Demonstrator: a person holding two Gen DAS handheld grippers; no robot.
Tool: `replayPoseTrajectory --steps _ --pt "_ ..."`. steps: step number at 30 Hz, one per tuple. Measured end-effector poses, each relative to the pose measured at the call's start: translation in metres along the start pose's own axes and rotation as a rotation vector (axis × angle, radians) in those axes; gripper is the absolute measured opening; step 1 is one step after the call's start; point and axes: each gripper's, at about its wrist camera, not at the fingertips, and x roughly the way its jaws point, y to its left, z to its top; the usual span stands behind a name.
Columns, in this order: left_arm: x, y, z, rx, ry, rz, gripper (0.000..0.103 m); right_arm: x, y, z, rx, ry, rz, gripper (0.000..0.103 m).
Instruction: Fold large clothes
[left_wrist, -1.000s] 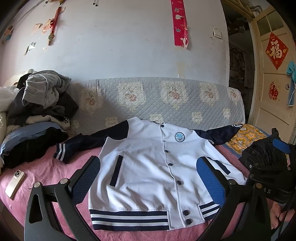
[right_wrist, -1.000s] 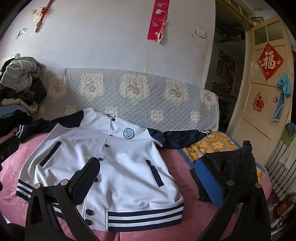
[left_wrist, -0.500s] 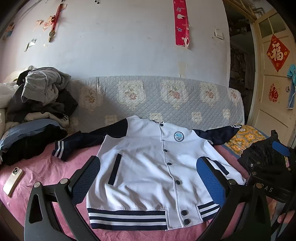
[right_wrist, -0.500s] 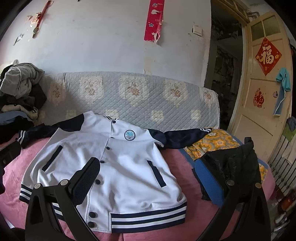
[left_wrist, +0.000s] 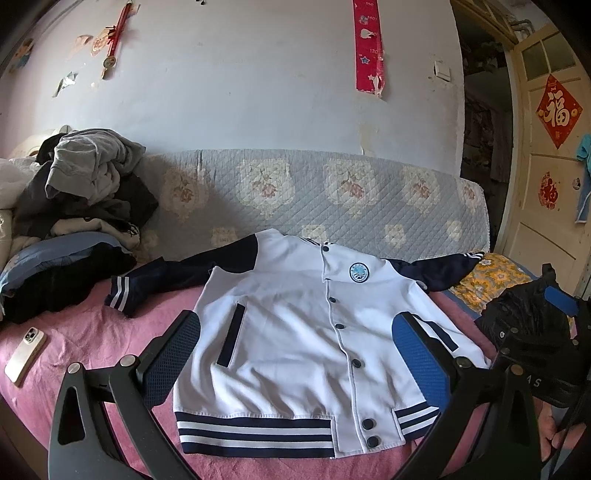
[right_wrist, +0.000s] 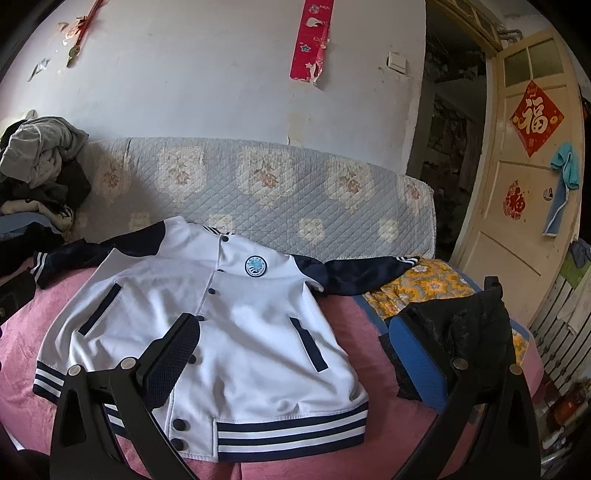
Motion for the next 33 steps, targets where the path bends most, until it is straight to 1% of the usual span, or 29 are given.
replayPoseTrajectory --steps 6,15,19,33 --pt "-0.0004 0.0004 0.0009 -0.003 -0.001 0.000 0.103 0.0020 -0.0008 0.0010 0.005 0.012 0.002 0.103" --pt "-0.0007 0.0004 0.0009 -0.006 0.002 -0.002 0.103 0.0030 -0.0014 -0.0005 -0.010 0.004 -0.007 0.103" --pt "0.0004 0.0005 0.0014 -0.005 0.008 0.012 0.103 0.0027 -0.0007 0.0000 -0.008 0.005 -0.007 0.103" --pt "0.0027 -0.0016 0.0030 -0.007 0.023 0.000 0.103 0.0033 0.0007 0.0006 -0.010 0.007 -0.003 0.103"
